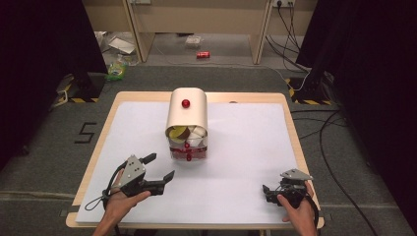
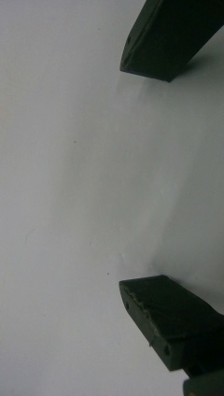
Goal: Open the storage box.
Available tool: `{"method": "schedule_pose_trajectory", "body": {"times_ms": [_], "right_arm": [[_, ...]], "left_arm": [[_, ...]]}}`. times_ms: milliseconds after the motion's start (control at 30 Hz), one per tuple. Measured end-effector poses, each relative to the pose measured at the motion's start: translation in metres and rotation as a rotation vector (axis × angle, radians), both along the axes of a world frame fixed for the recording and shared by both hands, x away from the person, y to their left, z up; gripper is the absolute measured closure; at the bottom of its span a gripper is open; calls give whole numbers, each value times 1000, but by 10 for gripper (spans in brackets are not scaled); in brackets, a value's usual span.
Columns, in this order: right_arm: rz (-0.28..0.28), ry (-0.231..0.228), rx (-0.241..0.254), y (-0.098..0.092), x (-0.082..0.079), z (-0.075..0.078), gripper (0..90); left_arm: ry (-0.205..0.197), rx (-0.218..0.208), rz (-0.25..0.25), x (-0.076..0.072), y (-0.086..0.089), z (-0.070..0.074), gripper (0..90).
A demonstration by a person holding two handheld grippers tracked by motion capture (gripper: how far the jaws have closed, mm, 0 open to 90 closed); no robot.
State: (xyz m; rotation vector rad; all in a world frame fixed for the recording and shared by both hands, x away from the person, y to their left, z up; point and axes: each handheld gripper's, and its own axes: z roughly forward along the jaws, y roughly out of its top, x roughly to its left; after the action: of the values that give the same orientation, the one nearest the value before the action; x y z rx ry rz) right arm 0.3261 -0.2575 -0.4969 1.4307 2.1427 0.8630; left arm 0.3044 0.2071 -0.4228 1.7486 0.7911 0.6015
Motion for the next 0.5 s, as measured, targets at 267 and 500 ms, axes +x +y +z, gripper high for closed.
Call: {"method": "schedule_pose_trajectory", "body": {"times_ms": [267,500], "right_arm": [[0,0,1,0,0,0,4],[0,0,0,0,0,0,4]], "left_arm": [[-17,0,-8,4,-4,7,155],[-28,1,-14,13,-9,14,155]]}}
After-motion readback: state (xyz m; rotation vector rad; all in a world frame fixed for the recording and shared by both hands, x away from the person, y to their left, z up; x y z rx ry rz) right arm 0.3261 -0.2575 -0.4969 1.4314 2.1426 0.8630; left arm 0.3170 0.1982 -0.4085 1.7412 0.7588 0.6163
